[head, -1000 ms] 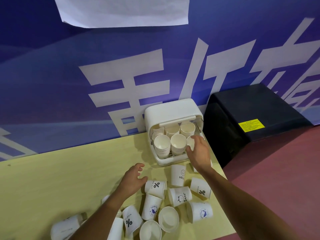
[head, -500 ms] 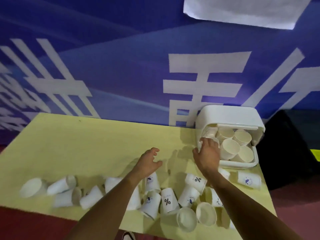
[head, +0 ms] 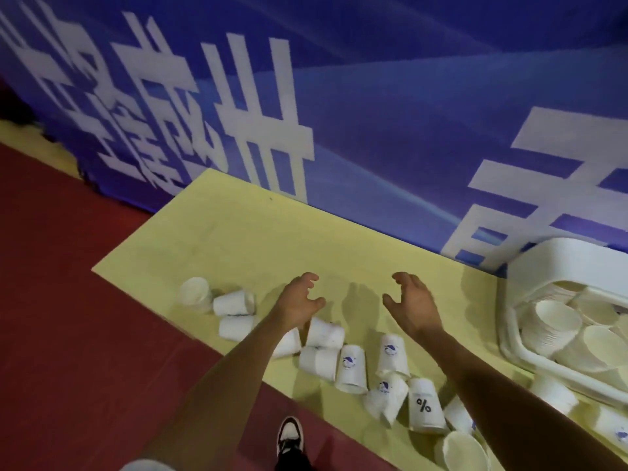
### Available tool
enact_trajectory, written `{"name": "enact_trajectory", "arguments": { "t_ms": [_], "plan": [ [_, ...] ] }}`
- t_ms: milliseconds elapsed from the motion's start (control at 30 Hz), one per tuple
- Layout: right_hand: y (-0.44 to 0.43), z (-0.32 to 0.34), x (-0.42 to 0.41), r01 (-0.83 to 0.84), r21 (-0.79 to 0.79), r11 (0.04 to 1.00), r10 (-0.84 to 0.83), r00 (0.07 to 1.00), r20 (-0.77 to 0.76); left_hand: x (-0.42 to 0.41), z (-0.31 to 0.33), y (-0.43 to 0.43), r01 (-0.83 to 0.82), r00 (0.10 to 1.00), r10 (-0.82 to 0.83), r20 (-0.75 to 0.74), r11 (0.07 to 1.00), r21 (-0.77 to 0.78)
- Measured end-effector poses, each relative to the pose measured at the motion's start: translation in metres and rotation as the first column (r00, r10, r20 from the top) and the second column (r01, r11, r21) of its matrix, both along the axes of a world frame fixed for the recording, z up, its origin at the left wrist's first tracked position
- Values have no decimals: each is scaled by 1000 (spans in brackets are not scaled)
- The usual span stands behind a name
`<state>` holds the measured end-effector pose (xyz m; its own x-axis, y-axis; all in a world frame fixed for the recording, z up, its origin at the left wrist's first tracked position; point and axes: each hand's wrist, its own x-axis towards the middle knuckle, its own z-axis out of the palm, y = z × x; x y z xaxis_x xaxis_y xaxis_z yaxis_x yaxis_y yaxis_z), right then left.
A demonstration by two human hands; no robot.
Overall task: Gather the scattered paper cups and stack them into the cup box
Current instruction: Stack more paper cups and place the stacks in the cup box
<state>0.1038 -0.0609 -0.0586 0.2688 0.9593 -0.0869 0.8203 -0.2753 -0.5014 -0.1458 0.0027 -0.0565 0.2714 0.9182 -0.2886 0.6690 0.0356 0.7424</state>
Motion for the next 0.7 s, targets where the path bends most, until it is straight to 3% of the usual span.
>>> {"name": "enact_trajectory", "arguments": {
  "t_ms": [267, 433, 600, 700],
  "plan": [
    [59, -6, -138, -273, -78, 959, 270, 962, -45, -123, -9, 11, -189, 981, 189, -35, 982, -7],
    [81, -17, -205, -400, -193, 896, 392, 916, -80, -185, -23, 13, -287, 951, 295, -93, 954, 86],
    [91, -35, -252, -459, -272, 846, 454, 887, -85, -225, -36, 29, -348, 901, 390, -189, 911, 222],
    [98, -46, -267, -467, -314, 827, 469, 880, -73, -237, -45, 42, -352, 879, 402, -258, 910, 219]
  ]
}}
